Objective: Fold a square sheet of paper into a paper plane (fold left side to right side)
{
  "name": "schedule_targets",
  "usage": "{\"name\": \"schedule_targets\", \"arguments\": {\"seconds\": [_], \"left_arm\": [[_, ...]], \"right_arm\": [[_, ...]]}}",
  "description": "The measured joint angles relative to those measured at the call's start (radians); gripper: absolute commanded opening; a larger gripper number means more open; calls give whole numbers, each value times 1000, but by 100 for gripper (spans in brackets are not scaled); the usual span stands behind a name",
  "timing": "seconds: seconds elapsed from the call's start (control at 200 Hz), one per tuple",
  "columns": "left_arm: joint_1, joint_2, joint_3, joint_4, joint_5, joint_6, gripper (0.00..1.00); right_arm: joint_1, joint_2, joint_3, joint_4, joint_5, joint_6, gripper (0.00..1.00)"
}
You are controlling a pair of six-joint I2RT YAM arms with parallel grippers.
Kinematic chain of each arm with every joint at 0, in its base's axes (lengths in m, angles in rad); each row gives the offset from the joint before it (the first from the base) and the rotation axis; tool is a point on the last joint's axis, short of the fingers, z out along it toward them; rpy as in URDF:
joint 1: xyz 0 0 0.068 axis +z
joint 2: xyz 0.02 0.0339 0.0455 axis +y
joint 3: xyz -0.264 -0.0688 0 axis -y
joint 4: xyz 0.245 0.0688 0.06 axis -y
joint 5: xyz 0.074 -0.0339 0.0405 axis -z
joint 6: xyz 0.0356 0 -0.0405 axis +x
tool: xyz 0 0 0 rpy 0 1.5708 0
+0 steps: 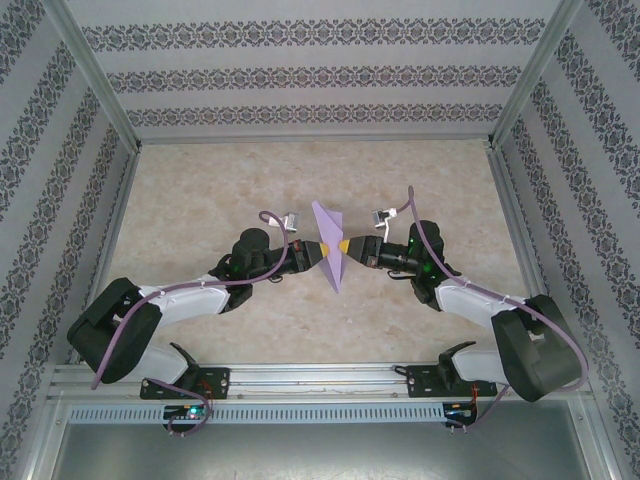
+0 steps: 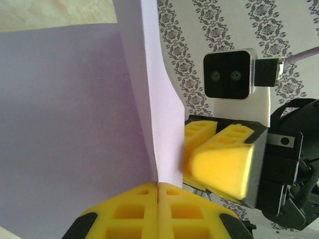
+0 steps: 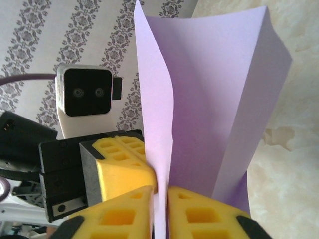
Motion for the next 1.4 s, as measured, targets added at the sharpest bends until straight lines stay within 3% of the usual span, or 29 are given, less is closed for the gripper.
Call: {"name": "schedule_targets", "arguments": {"seconds": [0.27,0.395,0.49,0.69,1.399], "left_arm": [[0,0,9,0,0,0,1],[0,0,29,0,0,0,1],[0,0,40,1,0,0,1],[-14,2,48,1,1,0,1],[-32,58,52,27,4,-1,2]], "right_arm": [[-78,-159,-56,-76,6,-4,70],[-84,-214,-95,-127,10,-12,84],[-83,-228,-126,-159,9,-2,89],[-21,-222,-135,-179,13,6,88],[29,-143,-42,-155,63,14,44]]}}
